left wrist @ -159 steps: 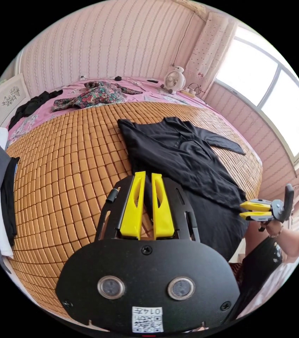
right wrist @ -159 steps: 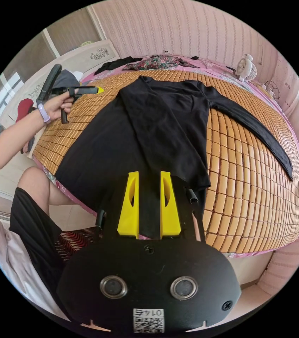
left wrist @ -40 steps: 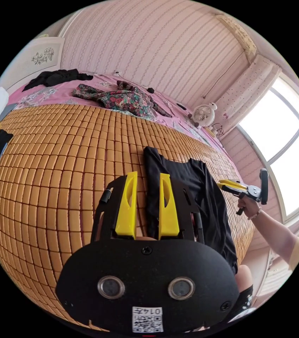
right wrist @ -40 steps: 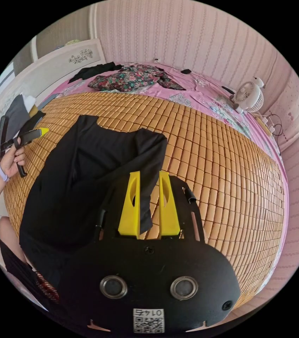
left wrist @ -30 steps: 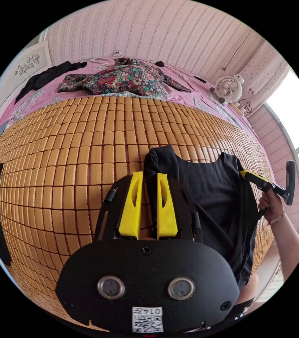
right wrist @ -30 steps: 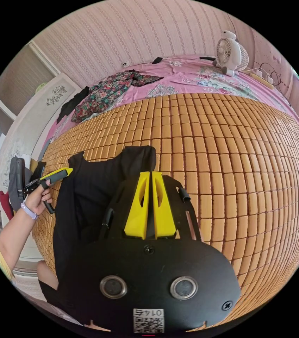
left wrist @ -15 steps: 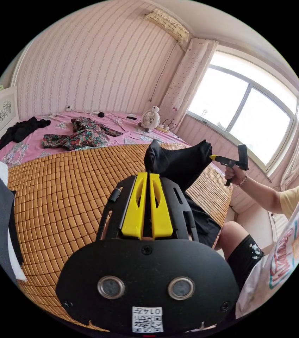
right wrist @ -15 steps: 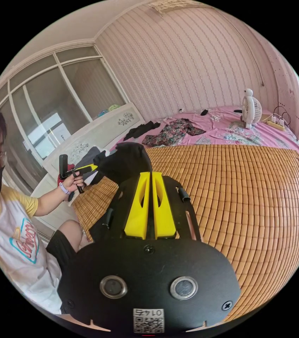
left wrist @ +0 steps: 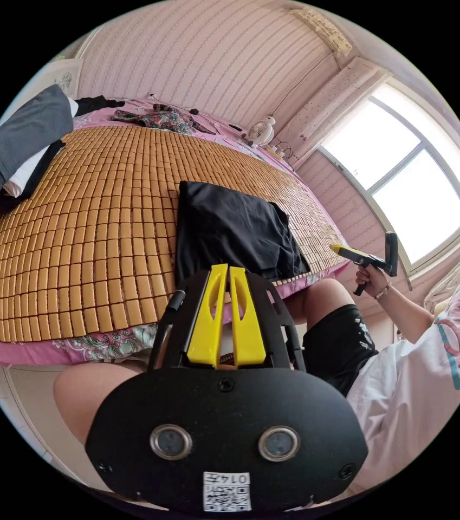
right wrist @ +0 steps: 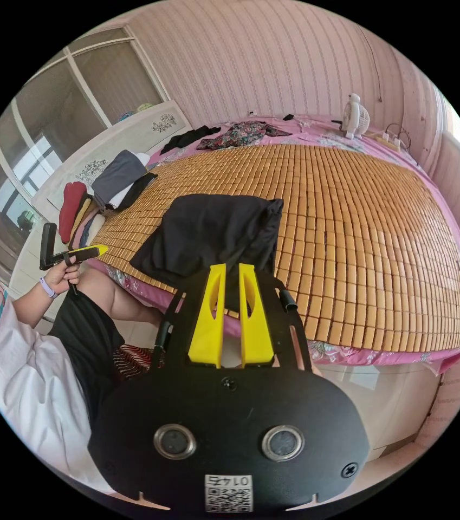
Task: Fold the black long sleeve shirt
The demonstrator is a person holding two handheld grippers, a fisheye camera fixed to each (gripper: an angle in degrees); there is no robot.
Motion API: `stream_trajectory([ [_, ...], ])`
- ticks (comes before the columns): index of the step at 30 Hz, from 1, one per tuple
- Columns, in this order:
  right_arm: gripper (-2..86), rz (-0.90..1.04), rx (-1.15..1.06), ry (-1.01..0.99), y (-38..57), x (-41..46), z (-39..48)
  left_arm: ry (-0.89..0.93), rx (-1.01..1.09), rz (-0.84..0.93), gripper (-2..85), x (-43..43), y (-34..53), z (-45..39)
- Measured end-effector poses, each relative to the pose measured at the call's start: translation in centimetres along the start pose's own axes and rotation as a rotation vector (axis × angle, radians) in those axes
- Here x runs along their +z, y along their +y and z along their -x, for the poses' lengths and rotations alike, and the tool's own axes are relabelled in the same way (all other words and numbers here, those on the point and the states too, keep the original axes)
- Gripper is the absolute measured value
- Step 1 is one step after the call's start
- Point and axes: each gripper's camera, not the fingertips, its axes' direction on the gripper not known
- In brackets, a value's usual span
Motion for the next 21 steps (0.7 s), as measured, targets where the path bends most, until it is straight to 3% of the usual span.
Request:
stream_trajectory([
  [4, 1.2, -0.002, -0.183, 0.069, -4.6, 2.1, 5.2, -0.024, 0.174, 0.033, -0.6, 4.2, -1.5, -5.5],
  [8, 0.3, 0.172, -0.337, -0.014, -11.2, 8.6, 9.5, -0.033, 0.265, 0.053, -0.7, 9.9, -2.9, -9.2],
  [15, 0.0, 0.472, -0.525, 0.1, -22.0, 20.6, 14.3, -0.129, 0.21, 0.15, -0.7, 17.4, -2.1, -9.9],
  [18, 0.0, 0.585, -0.518, 0.225, -25.1, 25.6, 14.6, -0.056, 0.2, 0.183, -0.7, 18.8, -1.0, -8.9],
  [21, 0.0, 0.613, -0.402, 0.188, -26.1, 28.5, 13.7, -0.06, 0.262, 0.178, -0.7, 19.1, -0.2, -9.2],
])
